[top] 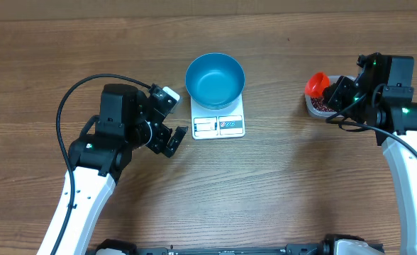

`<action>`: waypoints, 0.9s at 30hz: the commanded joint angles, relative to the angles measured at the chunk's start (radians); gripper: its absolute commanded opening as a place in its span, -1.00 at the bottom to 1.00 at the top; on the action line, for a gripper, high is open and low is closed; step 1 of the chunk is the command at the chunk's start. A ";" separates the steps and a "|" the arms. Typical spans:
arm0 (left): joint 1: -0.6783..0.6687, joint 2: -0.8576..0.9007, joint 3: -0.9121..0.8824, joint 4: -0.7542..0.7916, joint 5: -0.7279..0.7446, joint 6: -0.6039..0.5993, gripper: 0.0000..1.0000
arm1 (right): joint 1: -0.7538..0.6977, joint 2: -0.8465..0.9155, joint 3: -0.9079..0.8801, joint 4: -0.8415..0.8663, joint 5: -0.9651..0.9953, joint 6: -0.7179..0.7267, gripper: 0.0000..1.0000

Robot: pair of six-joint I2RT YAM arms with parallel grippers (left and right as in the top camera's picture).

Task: Scoop item into bowl and weigh 150g on scale
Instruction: 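Lower the red scoop with right gripper into the bean tub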

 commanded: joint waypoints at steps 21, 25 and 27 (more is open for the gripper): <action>0.005 0.007 0.015 0.001 -0.008 -0.013 0.99 | -0.043 0.172 0.396 -0.278 0.283 -0.143 -0.92; 0.003 0.007 0.015 0.001 -0.007 -0.013 0.99 | -0.076 0.250 0.396 -0.278 0.283 -0.217 -0.93; 0.004 0.007 0.015 0.001 -0.008 -0.013 0.99 | -0.090 0.289 0.396 -0.269 0.282 -0.267 -0.93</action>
